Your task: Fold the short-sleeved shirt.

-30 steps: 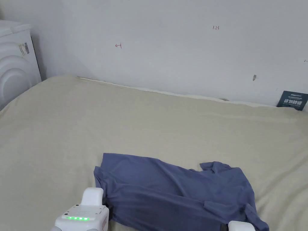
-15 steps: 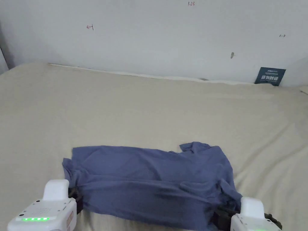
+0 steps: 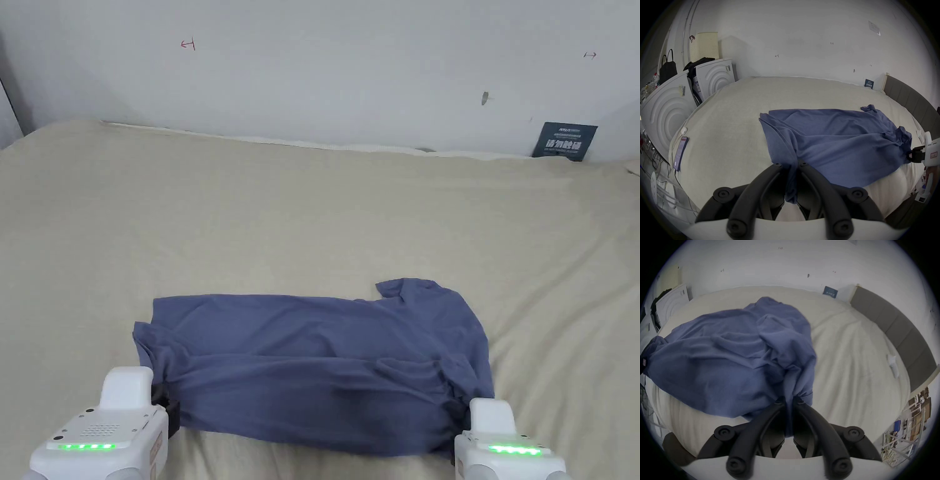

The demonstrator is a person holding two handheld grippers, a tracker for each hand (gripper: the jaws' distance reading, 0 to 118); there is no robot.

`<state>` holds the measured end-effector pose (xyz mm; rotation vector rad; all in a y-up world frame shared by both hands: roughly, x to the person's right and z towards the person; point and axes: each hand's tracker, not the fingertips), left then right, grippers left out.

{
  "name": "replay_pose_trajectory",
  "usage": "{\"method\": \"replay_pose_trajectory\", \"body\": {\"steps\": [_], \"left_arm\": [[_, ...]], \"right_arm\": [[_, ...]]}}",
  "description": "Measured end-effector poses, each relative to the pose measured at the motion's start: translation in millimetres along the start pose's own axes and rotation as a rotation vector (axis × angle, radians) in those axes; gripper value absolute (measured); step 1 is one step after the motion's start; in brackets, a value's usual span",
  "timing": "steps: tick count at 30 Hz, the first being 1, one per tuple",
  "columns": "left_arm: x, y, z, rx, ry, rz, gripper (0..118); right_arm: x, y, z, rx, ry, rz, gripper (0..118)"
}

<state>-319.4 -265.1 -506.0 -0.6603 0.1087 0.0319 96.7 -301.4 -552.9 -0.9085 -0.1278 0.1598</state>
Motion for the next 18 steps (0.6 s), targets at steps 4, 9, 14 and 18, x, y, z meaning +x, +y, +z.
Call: {"method": "replay_pose_trajectory", "body": {"steps": [4,9,14,18], "left_arm": [[-11.6,-5.3,22.9,0.003,0.009,-0.011,10],[-31.4,-28.9,42.6,-0.044,-0.001,0.005,10],[-29.3,-58.6,36.3,-0.107,0.007,-0.019,11],[-20.8,-61.7,42.4,-0.085,0.098,-0.054,97]], "right_arm": [[5.1,-11.4,39.7,0.040,-0.012,-0.003,9],[4.1,-36.3,70.3,0.029,-0.036,-0.007,9],[-11.4,-60.7,51.2,-0.021,-0.060,0.035,12],[-11.9,-53.7,60.1,-0.047,-0.092,0.030,107]]}}
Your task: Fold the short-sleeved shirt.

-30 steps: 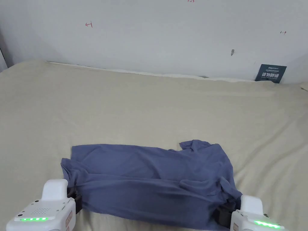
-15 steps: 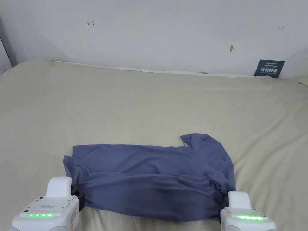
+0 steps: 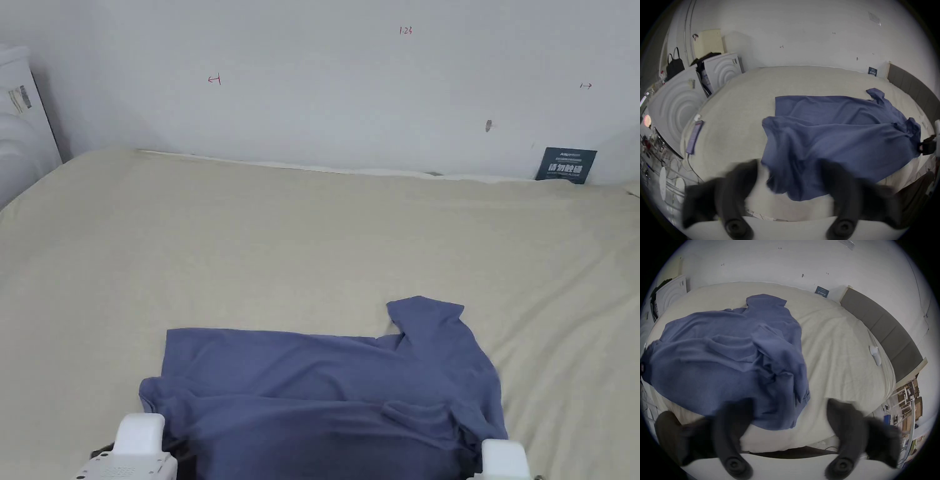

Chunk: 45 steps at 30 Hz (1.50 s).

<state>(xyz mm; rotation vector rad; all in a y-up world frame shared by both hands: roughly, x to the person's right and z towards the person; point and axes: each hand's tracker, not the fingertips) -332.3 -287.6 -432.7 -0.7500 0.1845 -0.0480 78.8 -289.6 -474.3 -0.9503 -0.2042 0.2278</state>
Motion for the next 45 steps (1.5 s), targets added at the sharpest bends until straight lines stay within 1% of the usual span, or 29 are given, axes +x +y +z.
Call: {"method": "replay_pose_trajectory", "body": {"steps": [1,3,4,6,8,9,10,11,12,13,14,15,17,19,21,23,27,28,30,33,35,36,37,38,39,40,41,43,45], "left_arm": [[1.3,2.0,2.0,-0.008,0.004,-0.003,118],[5.7,8.4,17.1,0.010,-0.011,0.011,118],[15.8,27.5,48.9,0.022,-0.023,-0.012,118],[29.8,42.9,78.5,0.084,0.003,-0.065,118],[32.0,28.0,57.6,0.110,-0.035,-0.061,118],[35.8,32.3,64.7,0.122,-0.057,-0.051,118],[39.5,36.7,72.3,0.136,-0.069,-0.037,117],[43.0,40.8,79.2,0.148,-0.074,-0.020,114],[47.5,43.7,84.0,0.156,-0.076,-0.010,106],[51.0,48.0,88.9,0.160,-0.082,-0.006,87],[55.0,51.5,92.5,0.164,-0.085,-0.011,31],[58.9,54.0,94.8,0.174,-0.082,-0.023,4],[72.6,62.3,107.2,0.190,-0.056,-0.065,5],[73.9,66.0,109.2,0.184,-0.088,-0.069,5],[66.8,64.1,86.2,0.155,-0.109,-0.028,5],[63.4,69.0,73.3,0.148,-0.096,-0.032,5],[51.1,73.5,43.4,0.129,-0.064,-0.027,5],[53.1,75.9,47.5,0.138,-0.055,-0.031,5],[45.9,85.8,29.0,0.118,-0.039,-0.013,5],[31.1,109.4,-6.9,0.085,-0.035,0.031,5],[22.3,124.0,-32.5,0.073,-0.019,0.043,5],[17.8,132.6,-47.8,0.062,0.000,0.036,8],[14.8,139.4,-60.8,0.057,0.044,0.009,20],[12.5,145.8,-72.1,0.066,0.067,-0.017,53],[10.2,154.0,-82.9,0.062,0.050,-0.021,86],[8.6,161.9,-94.4,0.046,0.030,-0.026,111],[6.6,168.4,-107.7,0.022,0.002,-0.031,118],[6.5,174.7,-127.4,0.022,0.009,-0.031,118],[7.9,179.7,-151.7,-0.028,0.057,-0.086,118]], "right_arm": [[1.8,3.0,10.0,0.031,-0.006,-0.016,115],[2.3,12.8,31.9,0.132,0.000,-0.027,115],[0.3,18.9,42.6,0.156,-0.006,-0.019,115],[-5.9,30.5,58.3,0.158,0.010,0.009,115],[-11.9,40.2,74.4,0.173,0.036,0.011,115],[-15.2,44.4,82.0,0.190,0.068,0.001,115],[-18.4,48.2,88.7,0.205,0.105,-0.006,113],[-21.7,50.7,94.6,0.211,0.139,-0.006,103],[-25.3,52.7,100.0,0.213,0.166,-0.004,86],[-29.8,54.3,105.9,0.217,0.174,-0.003,58],[-34.6,55.4,109.2,0.225,0.176,0.003,21],[-38.5,56.5,111.9,0.228,0.174,0.011,8],[-46.4,57.4,114.7,0.226,0.180,0.031,8],[-50.1,56.3,118.0,0.228,0.223,0.040,8],[-54.0,54.6,119.1,0.225,0.226,0.048,8],[-58.9,53.2,118.0,0.233,0.219,0.065,8],[-64.3,57.8,114.4,0.231,0.231,0.069,8],[-67.8,59.4,112.1,0.234,0.221,0.084,8],[-73.5,62.1,103.7,0.238,0.216,0.099,8],[-78.6,67.3,92.0,0.222,0.238,0.083,8],[-83.0,68.9,84.6,0.230,0.240,0.090,8],[-85.1,69.6,80.2,0.242,0.242,0.095,8],[-87.1,70.4,74.3,0.257,0.249,0.103,8],[-88.3,71.3,67.7,0.252,0.249,0.106,8],[-90.0,73.7,62.1,0.241,0.241,0.106,8],[-90.8,75.7,57.1,0.231,0.237,0.102,8],[-90.3,77.9,52.2,0.221,0.248,0.095,8],[-91.4,81.8,44.8,0.211,0.255,0.094,8],[-94.4,85.7,39.7,0.210,0.248,0.102,8]]}}
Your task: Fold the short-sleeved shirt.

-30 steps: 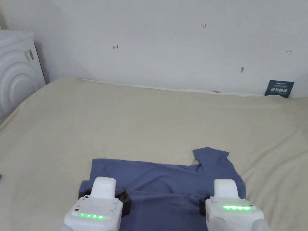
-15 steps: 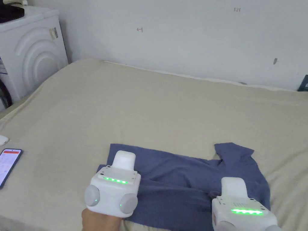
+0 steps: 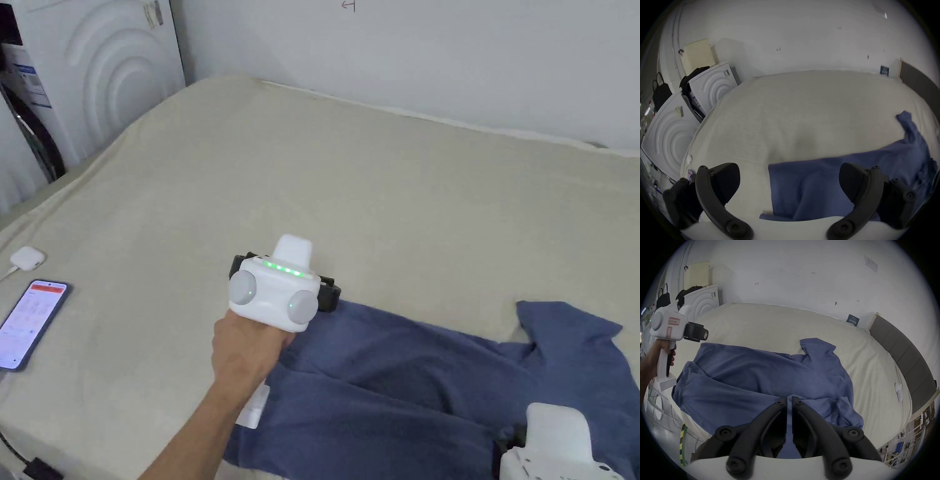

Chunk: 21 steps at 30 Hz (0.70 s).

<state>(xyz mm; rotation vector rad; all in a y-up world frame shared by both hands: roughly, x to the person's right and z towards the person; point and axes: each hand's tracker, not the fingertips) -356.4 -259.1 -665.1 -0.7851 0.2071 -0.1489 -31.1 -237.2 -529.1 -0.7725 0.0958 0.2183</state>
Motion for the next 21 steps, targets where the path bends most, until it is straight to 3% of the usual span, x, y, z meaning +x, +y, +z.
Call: {"method": "replay_pose_trajectory", "body": {"steps": [8,10,13,14,15,16,18,19,20,21], "left_arm": [[2.9,-16.1,-64.5,-0.141,-0.041,0.011,118],[5.0,-27.0,-69.2,-0.213,-0.102,-0.017,111],[3.0,-26.1,-47.4,-0.161,-0.156,0.089,75],[7.7,-24.0,-36.7,-0.143,-0.156,0.070,35],[13.9,-21.7,-25.6,-0.125,-0.165,0.045,5],[17.8,-21.6,-21.3,-0.124,-0.162,0.036,5],[20.6,-21.8,-7.7,-0.061,-0.118,0.015,5],[21.4,-18.2,-8.9,-0.054,-0.121,0.032,5],[21.1,-17.7,-3.0,-0.046,-0.125,0.043,5],[21.2,-17.2,2.1,-0.039,-0.130,0.051,5]], "right_arm": [[8.5,4.5,-12.8,0.009,0.000,0.029,8],[19.2,1.5,-19.8,0.014,0.006,0.053,8],[39.7,7.1,-37.6,-0.021,-0.048,0.043,8],[47.8,10.9,-43.7,-0.025,-0.048,0.028,8],[55.7,16.3,-49.9,-0.029,-0.046,0.015,8],[63.7,21.8,-56.3,-0.026,-0.041,0.007,10],[89.1,37.7,-75.4,-0.013,-0.016,0.001,34],[101.1,48.1,-87.3,-0.022,-0.009,0.003,58],[114.9,59.9,-105.0,-0.074,-0.013,0.019,97],[129.2,69.5,-124.8,-0.117,-0.016,0.031,113]]}}
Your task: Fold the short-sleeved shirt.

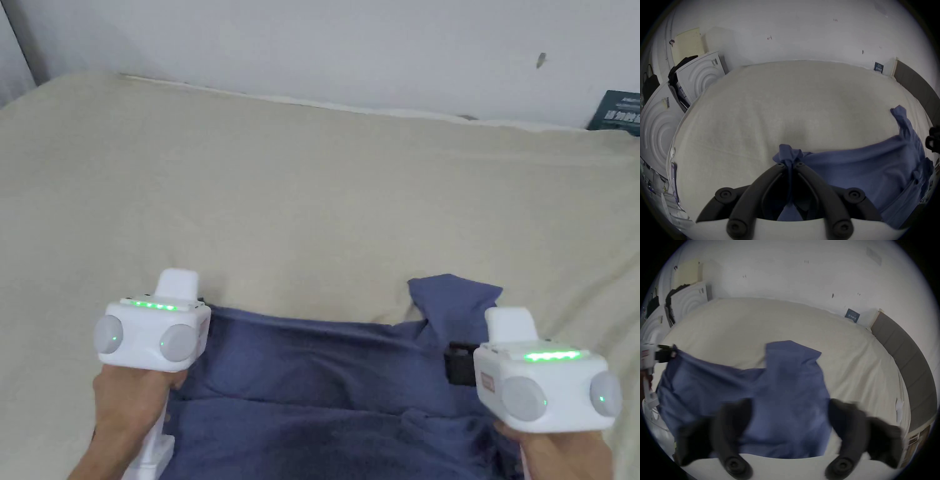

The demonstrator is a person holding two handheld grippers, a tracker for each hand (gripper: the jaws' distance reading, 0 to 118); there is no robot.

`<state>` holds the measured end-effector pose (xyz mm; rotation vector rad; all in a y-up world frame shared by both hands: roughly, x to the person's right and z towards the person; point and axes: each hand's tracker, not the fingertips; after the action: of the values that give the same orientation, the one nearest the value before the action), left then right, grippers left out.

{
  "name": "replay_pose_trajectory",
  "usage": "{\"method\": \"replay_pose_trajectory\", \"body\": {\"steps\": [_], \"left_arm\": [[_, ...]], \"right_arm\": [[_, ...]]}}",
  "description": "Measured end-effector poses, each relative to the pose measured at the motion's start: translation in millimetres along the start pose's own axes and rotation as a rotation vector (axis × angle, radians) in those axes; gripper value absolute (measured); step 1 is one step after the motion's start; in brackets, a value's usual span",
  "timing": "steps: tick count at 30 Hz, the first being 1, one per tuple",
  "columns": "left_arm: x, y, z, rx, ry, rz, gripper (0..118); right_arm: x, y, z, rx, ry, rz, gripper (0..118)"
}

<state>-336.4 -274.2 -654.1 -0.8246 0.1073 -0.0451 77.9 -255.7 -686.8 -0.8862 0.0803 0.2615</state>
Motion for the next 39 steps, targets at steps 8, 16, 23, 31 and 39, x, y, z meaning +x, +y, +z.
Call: {"method": "replay_pose_trajectory", "body": {"steps": [8,16,23,31,39], "left_arm": [[3.4,7.2,15.2,0.028,-0.004,0.025,5],[12.7,9.5,10.2,0.019,0.009,-0.025,5],[12.2,10.9,11.5,0.025,0.014,0.006,5],[2.6,11.2,53.4,0.107,-0.005,0.065,5],[-3.5,-16.5,123.7,0.185,0.012,0.054,5]], "right_arm": [[67.3,35.8,-93.9,-0.139,-0.023,-0.016,116],[67.2,26.7,-126.2,-0.184,0.071,-0.119,99],[57.7,28.5,-93.8,-0.126,0.028,-0.013,1],[64.9,16.8,-9.7,0.105,-0.018,-0.034,1],[47.6,-21.4,84.7,0.215,-0.095,0.005,1]]}}
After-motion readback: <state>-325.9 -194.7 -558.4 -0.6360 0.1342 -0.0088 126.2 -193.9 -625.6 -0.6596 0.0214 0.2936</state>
